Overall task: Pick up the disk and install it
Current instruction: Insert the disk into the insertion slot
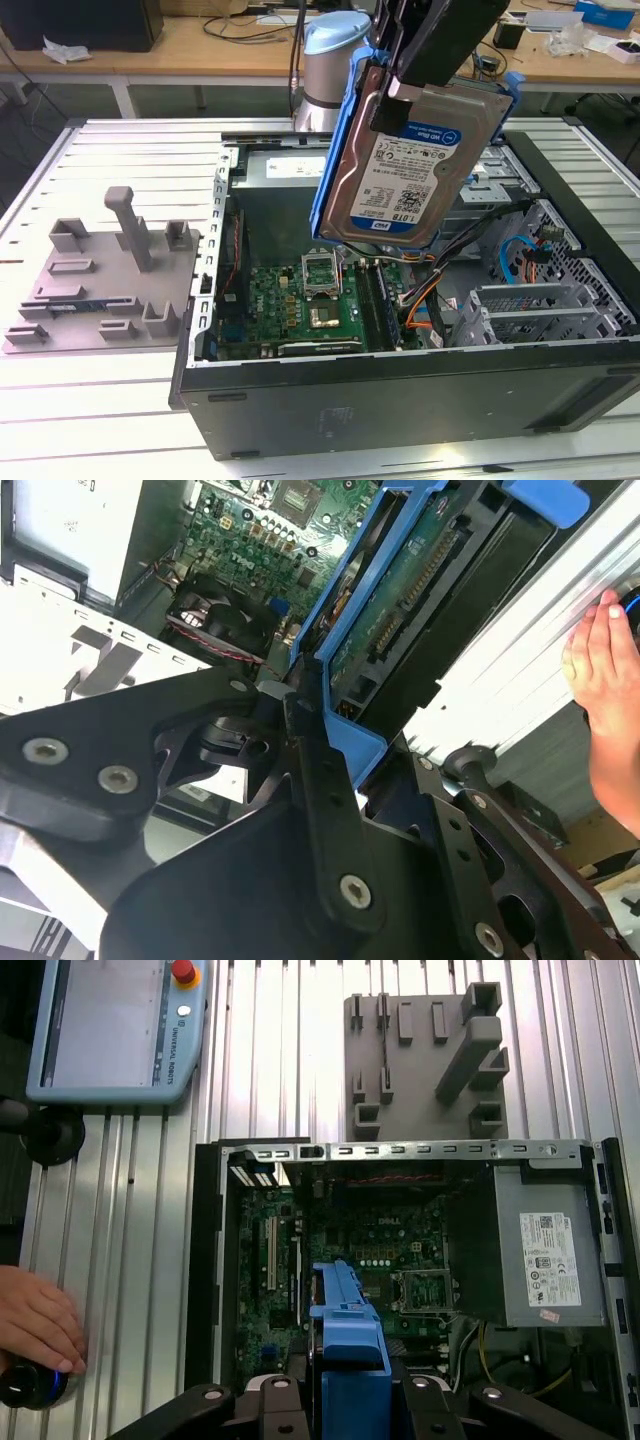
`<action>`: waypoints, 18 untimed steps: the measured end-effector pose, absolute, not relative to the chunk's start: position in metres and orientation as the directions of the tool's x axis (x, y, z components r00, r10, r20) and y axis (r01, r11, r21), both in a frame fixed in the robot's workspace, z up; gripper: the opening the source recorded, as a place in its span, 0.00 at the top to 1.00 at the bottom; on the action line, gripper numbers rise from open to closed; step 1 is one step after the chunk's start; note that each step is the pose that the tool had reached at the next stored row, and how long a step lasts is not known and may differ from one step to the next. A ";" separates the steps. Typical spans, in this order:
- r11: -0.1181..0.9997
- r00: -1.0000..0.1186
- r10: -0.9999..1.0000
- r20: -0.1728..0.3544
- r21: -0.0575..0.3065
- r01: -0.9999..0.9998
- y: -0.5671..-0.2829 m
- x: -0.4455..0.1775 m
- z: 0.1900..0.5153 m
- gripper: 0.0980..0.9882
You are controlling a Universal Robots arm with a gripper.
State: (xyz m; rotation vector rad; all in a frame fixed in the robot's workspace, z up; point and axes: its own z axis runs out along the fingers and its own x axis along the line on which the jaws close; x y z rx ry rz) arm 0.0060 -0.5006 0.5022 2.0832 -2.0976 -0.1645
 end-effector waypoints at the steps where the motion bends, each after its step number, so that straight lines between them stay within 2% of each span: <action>1: 0.012 -0.002 -0.999 0.050 0.205 -0.979 -0.501 0.006 0.502 0.70; 18: 0.012 -0.002 -0.999 0.050 0.205 -0.979 -0.501 0.006 0.502 0.70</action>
